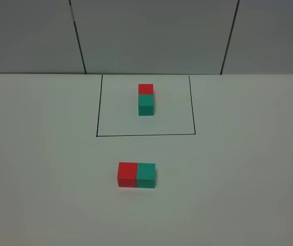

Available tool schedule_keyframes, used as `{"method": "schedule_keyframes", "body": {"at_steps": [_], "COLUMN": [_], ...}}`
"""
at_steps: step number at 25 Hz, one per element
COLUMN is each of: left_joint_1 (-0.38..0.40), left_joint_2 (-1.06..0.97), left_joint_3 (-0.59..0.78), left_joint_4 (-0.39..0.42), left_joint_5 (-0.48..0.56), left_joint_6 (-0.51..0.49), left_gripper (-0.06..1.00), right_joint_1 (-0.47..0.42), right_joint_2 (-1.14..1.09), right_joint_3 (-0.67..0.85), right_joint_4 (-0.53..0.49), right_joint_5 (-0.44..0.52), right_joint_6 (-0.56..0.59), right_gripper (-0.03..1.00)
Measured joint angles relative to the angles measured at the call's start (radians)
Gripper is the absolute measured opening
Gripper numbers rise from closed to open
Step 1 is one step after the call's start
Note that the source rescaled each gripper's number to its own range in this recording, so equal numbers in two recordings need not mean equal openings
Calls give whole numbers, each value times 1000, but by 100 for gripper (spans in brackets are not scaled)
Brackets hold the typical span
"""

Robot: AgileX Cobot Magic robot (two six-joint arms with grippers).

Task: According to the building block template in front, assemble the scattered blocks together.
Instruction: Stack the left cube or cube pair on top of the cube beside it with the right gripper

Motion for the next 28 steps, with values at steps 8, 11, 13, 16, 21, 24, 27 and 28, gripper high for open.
{"method": "schedule_keyframes", "body": {"at_steps": [8, 11, 13, 16, 21, 24, 27, 28], "left_joint_1": [0, 0, 0, 0, 0, 0, 0, 0], "left_joint_2": [0, 0, 0, 0, 0, 0, 0, 0], "left_joint_3": [0, 0, 0, 0, 0, 0, 0, 0], "left_joint_4": [0, 0, 0, 0, 0, 0, 0, 0], "left_joint_5": [0, 0, 0, 0, 0, 0, 0, 0], "left_joint_6": [0, 1, 1, 1, 1, 1, 1, 1], "left_gripper": [94, 94, 94, 94, 94, 94, 94, 94], "right_joint_1": [96, 163, 215, 292, 398, 449, 496, 506], "right_joint_2": [376, 445, 483, 533, 623, 683, 740, 756], "right_joint_3": [-186, -191, -191, -192, -192, -192, -192, -192], "right_joint_4": [-9, -32, -49, -76, -85, -100, -113, -118], "right_joint_5": [21, 25, 26, 26, 9, -29, -89, -110], "right_joint_6": [-155, -260, -310, -342, -361, -374, -384, -389], "right_gripper": [99, 100, 100, 100, 100, 100, 100, 100]}}
